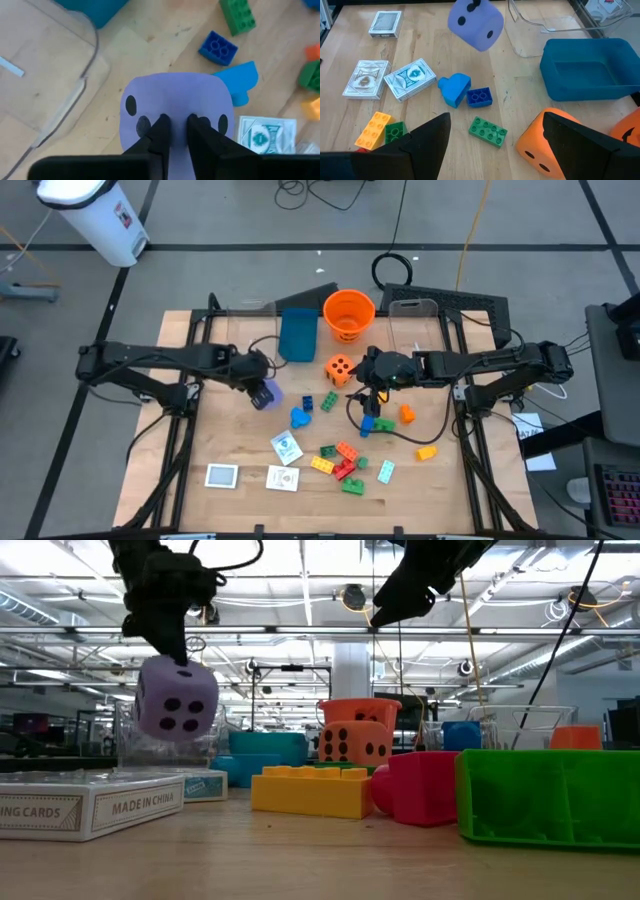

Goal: Pick & Place Toys
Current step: Put the violet dice into the left transparent bin

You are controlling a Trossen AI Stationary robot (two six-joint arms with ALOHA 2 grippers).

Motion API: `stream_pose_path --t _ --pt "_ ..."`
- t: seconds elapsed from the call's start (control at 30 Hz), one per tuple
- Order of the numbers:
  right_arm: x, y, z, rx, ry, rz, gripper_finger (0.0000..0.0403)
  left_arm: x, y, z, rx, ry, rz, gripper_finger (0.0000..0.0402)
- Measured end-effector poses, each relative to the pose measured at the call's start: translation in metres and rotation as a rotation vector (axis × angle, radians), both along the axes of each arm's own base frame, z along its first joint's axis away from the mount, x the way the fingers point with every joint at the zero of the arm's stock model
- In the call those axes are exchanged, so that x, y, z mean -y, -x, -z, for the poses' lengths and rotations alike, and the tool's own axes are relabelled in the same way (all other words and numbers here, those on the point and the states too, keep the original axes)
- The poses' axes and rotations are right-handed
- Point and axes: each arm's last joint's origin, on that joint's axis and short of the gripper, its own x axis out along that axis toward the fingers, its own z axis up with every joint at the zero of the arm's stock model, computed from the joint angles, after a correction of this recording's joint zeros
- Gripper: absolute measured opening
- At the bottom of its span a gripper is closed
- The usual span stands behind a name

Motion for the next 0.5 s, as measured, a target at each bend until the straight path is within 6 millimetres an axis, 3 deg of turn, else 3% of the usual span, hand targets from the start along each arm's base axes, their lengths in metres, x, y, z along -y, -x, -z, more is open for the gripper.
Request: stream_pose_path --t 0.13,0.37,0.5 --pt "0.000 0.000 0.000 0.001 -0.001 0.001 0.0309 -0.006 0.005 -0.022 0.083 -0.023 -0.030 0.0050" --pt "0.001 -0.001 -0.001 0.015 -0.004 0.007 0.0309 -0.031 0.013 -0.086 0.224 -0.231 -0.125 0.0050" --pt "0.006 -0.001 -0.002 0.027 -0.027 0.038 0.0309 -0.054 0.022 -0.103 0.195 -0.325 -0.246 0.0050"
